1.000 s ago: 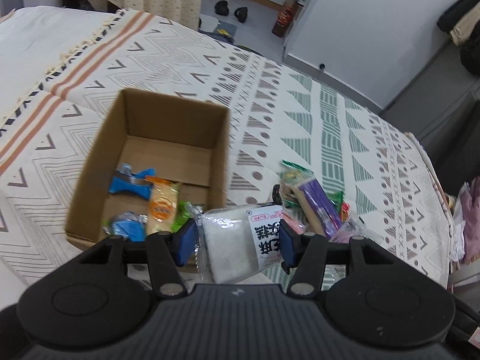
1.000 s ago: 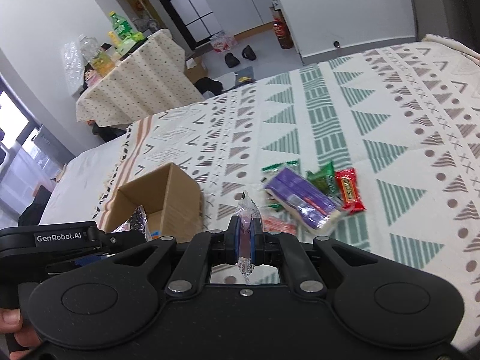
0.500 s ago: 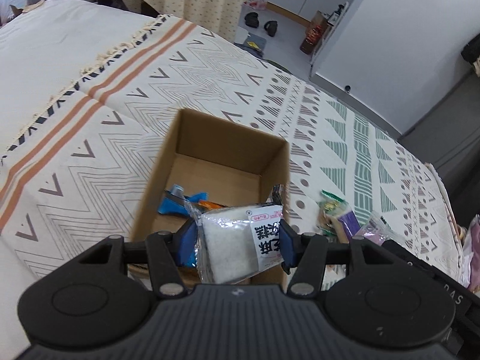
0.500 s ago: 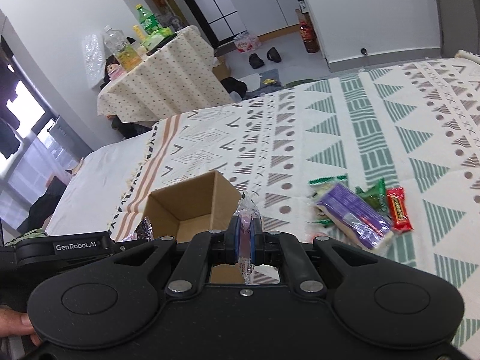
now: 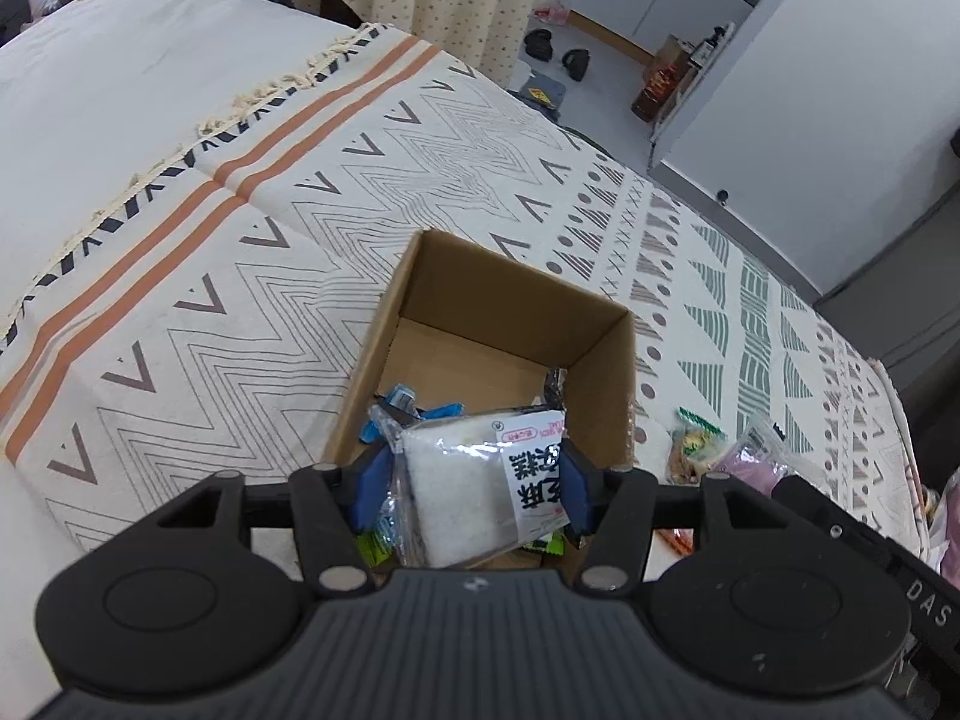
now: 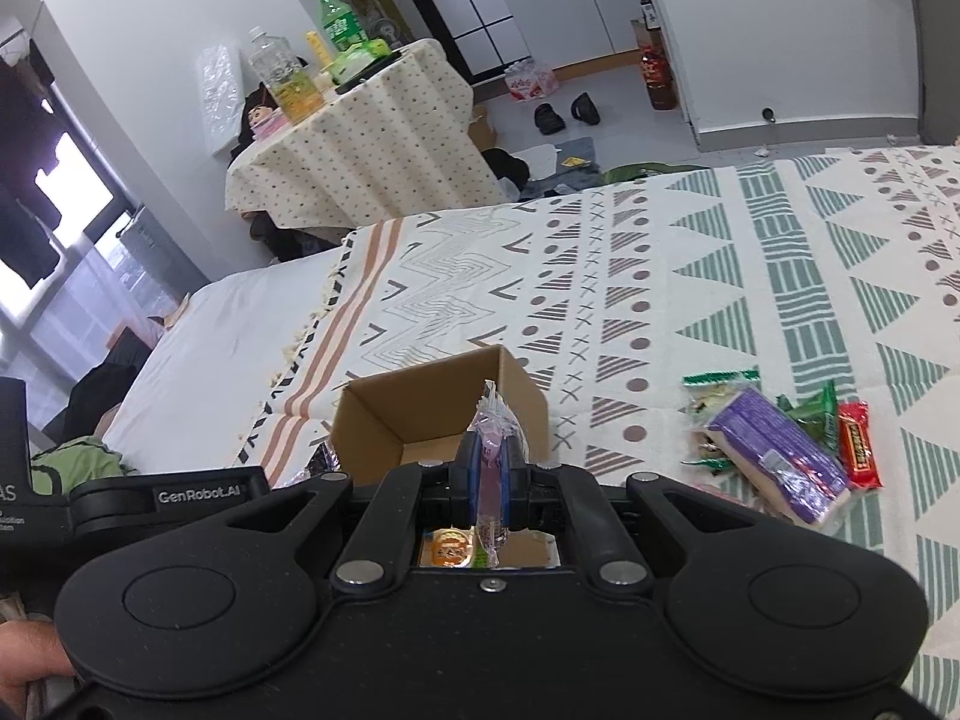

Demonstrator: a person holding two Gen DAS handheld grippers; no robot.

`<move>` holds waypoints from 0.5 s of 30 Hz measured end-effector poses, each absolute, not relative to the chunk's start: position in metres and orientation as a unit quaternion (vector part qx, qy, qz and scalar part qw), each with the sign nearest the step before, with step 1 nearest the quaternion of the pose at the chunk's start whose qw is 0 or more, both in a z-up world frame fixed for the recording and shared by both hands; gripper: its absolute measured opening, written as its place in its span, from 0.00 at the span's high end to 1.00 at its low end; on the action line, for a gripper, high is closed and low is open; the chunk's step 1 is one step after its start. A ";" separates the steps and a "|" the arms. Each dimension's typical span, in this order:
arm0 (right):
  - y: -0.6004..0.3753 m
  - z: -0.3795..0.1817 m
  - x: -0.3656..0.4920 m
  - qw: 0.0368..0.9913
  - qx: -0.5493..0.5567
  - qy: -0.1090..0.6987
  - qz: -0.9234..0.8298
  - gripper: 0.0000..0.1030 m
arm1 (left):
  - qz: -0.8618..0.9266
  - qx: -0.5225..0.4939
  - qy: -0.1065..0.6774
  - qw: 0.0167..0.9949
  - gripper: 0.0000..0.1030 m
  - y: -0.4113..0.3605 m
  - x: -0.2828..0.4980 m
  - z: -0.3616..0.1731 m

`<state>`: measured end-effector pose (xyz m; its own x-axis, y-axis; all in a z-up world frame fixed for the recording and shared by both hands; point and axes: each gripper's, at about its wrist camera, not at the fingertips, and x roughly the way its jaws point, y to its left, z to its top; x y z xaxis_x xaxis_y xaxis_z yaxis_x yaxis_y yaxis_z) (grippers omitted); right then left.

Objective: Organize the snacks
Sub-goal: 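Carry white packet with left tool while right tool carries pink packet, release both into box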

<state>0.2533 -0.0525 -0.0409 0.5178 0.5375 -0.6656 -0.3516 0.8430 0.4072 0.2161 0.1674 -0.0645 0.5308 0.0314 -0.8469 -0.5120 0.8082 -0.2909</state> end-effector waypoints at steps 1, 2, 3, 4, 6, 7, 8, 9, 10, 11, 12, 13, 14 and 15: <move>-0.050 -0.040 0.254 0.864 0.110 0.418 0.259 0.93 | 0.168 -0.265 0.454 0.834 0.44 0.169 0.216 -0.064; -0.048 -0.039 0.254 0.864 0.110 0.418 0.260 0.93 | 0.170 -0.266 0.454 0.833 0.43 0.171 0.216 -0.064; -0.046 -0.039 0.255 0.863 0.109 0.418 0.262 0.93 | 0.170 -0.268 0.453 0.833 0.43 0.172 0.216 -0.064; -0.043 -0.039 0.255 0.863 0.108 0.418 0.264 0.93 | 0.168 -0.271 0.451 0.834 0.43 0.174 0.215 -0.063; -0.039 -0.039 0.257 0.861 0.107 0.419 0.267 0.93 | 0.170 -0.270 0.449 0.834 0.42 0.176 0.215 -0.061; -0.037 -0.039 0.257 0.861 0.108 0.419 0.269 0.93 | 0.172 -0.268 0.449 0.835 0.41 0.177 0.214 -0.059; -0.034 -0.039 0.257 0.860 0.109 0.419 0.271 0.93 | 0.174 -0.264 0.449 0.836 0.40 0.177 0.214 -0.058; -0.032 -0.038 0.258 0.859 0.109 0.419 0.273 0.93 | 0.176 -0.262 0.448 0.836 0.38 0.178 0.213 -0.057; -0.030 -0.038 0.258 0.858 0.109 0.419 0.276 0.93 | 0.178 -0.261 0.447 0.837 0.37 0.179 0.213 -0.056; -0.028 -0.037 0.258 0.857 0.109 0.419 0.279 0.93 | 0.179 -0.260 0.447 0.837 0.36 0.180 0.212 -0.055; -0.025 -0.036 0.258 0.857 0.109 0.418 0.282 0.93 | 0.181 -0.259 0.447 0.837 0.35 0.181 0.212 -0.055; -0.023 -0.034 0.258 0.856 0.109 0.416 0.288 0.93 | 0.182 -0.258 0.448 0.836 0.35 0.181 0.212 -0.055; -0.020 -0.033 0.258 0.854 0.110 0.414 0.296 0.93 | 0.183 -0.257 0.450 0.836 0.33 0.181 0.211 -0.055; -0.018 -0.031 0.258 0.852 0.112 0.412 0.301 0.91 | 0.185 -0.256 0.451 0.835 0.31 0.181 0.211 -0.055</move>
<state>0.2583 -0.0180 -0.0310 0.4784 0.6064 -0.6351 -0.4213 0.7931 0.4399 0.2108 0.1809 -0.0554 0.5244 0.0774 -0.8479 -0.5389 0.8012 -0.2601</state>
